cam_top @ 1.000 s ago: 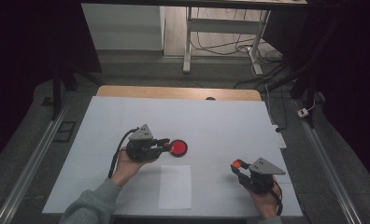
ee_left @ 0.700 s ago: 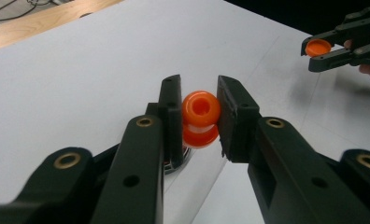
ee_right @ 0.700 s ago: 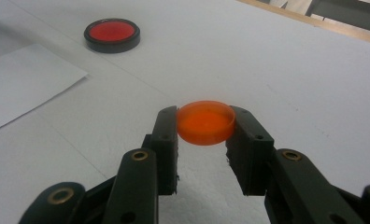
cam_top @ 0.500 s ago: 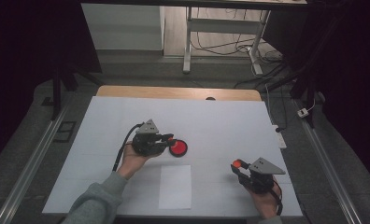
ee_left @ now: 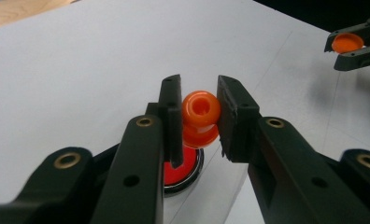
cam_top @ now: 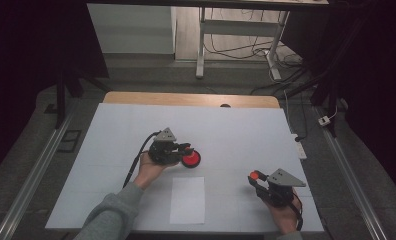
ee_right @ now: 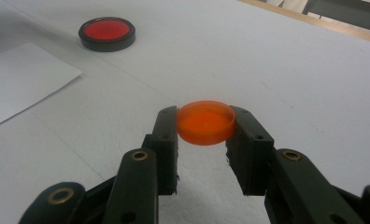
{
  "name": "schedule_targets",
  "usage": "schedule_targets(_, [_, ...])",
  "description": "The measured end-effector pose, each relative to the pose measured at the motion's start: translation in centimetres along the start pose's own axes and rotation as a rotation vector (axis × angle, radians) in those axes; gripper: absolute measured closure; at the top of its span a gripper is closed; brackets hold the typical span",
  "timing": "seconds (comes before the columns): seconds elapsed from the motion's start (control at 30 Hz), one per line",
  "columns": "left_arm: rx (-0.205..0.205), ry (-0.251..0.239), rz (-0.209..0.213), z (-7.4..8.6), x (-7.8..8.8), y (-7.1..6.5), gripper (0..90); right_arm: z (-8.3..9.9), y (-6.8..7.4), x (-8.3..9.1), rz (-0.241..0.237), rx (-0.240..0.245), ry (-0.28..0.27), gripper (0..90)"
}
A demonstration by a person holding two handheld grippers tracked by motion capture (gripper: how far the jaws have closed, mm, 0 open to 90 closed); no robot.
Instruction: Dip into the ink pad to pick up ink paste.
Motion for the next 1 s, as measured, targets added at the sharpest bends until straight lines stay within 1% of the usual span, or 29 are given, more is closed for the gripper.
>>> schedule_targets(0.2, [0.010,0.012,-0.013,0.3,-0.4,0.5,72.7,0.0,0.1,0.0,-0.001,0.006,-0.003,64.5])
schedule_targets(0.3, [-0.004,0.032,-0.027,0.5,-0.6,0.7,72.7,0.0,0.2,-0.1,-0.005,0.008,-0.002,64.5])
schedule_targets(0.4, [-0.008,0.049,-0.037,0.8,-1.0,0.8,72.7,0.0,0.2,-0.1,-0.006,0.012,0.002,64.5])
schedule_targets(0.63, [-0.002,0.062,-0.034,1.1,-1.6,1.1,72.7,0.0,0.1,-0.1,-0.005,0.010,0.001,64.5])
schedule_targets(0.77, [0.002,0.073,-0.039,1.4,-1.8,1.4,72.7,0.0,0.1,-0.1,-0.004,0.014,0.006,64.5])
schedule_targets(1.0, [-0.008,0.094,-0.061,1.9,-2.3,1.6,72.7,0.0,0.2,-0.1,-0.005,0.011,0.001,64.5])
Point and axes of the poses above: each handheld gripper's, and its own axes: x roughly backward along the jaws, z roughly out of its underside, y roughly to its left, the point moved 6 cm from there along -x, roughly forward along the jaws, and after that the axes turned 8 degrees about z, right-handed, at the moved point
